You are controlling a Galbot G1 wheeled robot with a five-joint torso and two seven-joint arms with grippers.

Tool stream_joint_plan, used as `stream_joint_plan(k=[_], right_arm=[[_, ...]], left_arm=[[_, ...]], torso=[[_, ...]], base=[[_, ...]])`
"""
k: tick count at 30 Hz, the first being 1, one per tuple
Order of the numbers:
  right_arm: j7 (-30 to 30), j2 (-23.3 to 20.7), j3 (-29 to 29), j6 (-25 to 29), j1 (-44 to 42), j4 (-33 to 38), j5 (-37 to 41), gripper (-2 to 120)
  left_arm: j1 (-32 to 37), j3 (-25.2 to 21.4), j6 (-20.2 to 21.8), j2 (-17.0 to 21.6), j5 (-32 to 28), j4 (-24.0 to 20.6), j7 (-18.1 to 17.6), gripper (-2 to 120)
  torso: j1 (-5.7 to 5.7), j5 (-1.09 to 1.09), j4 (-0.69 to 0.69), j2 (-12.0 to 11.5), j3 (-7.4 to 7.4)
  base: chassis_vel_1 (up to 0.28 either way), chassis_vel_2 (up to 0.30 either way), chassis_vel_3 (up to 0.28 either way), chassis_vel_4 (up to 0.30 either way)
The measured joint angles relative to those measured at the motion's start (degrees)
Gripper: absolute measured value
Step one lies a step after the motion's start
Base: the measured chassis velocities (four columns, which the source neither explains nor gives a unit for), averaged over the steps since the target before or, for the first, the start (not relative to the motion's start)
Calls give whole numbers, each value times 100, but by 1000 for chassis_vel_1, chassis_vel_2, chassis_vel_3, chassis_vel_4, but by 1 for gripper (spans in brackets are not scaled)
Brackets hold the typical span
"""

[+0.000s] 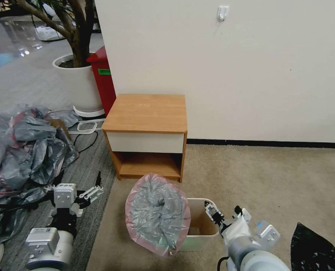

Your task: Pick up the garbage bag from the table and place it over the trash can.

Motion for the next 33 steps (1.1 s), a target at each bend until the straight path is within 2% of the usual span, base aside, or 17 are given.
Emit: stream_joint_plan(k=[1, 5, 12, 17, 23, 24, 29, 31, 33], right_arm=[[0, 0, 0, 0, 0, 0, 0, 83], [-78, -3, 126, -30, 27, 162, 122, 98], [-94, 1, 221, -39, 35, 145, 186, 100], [-96, 39, 420, -108, 58, 211, 357, 100], [-179, 55, 732, -161, 54, 235, 389, 100], [-179, 55, 732, -161, 54, 235, 389, 100], [-466, 105, 996, -234, 52, 237, 380, 100], [-940, 159, 1238, -287, 32, 209, 252, 100], [-1028, 166, 1277, -290, 25, 203, 208, 100]], left_arm=[[0, 0, 0, 0, 0, 0, 0, 100], [-54, 273, 133, 147, 54, 0, 214, 100], [-195, 690, 282, 403, 54, 11, 330, 100], [-508, 1114, 306, 577, 85, 377, 333, 100], [-857, 1724, 306, 576, 302, 1014, 332, 100], [-857, 1724, 306, 576, 302, 1014, 332, 100], [-1049, 1971, 325, 555, 321, 1349, 320, 100], [-1123, 2142, 363, 521, 322, 1560, 264, 97], [-1127, 2180, 370, 515, 322, 1594, 239, 97]], torso=[[0, 0, 0, 0, 0], [0, 0, 0, 0, 0], [0, 1, 0, 0, 0], [0, 1, 0, 0, 0], [0, 1, -1, 0, 0], [0, 1, -1, 0, 0], [0, 1, -1, 0, 0], [0, 1, 0, 0, 0], [0, 1, -1, 0, 0]], base=[[0, 0, 0, 0], [0, 0, 0, 0], [0, 0, 0, 0], [0, 0, 0, 0], [0, 0, 0, 0], [0, 0, 0, 0], [0, 0, 0, 0], [0, 0, 0, 0], [0, 0, 0, 0]])
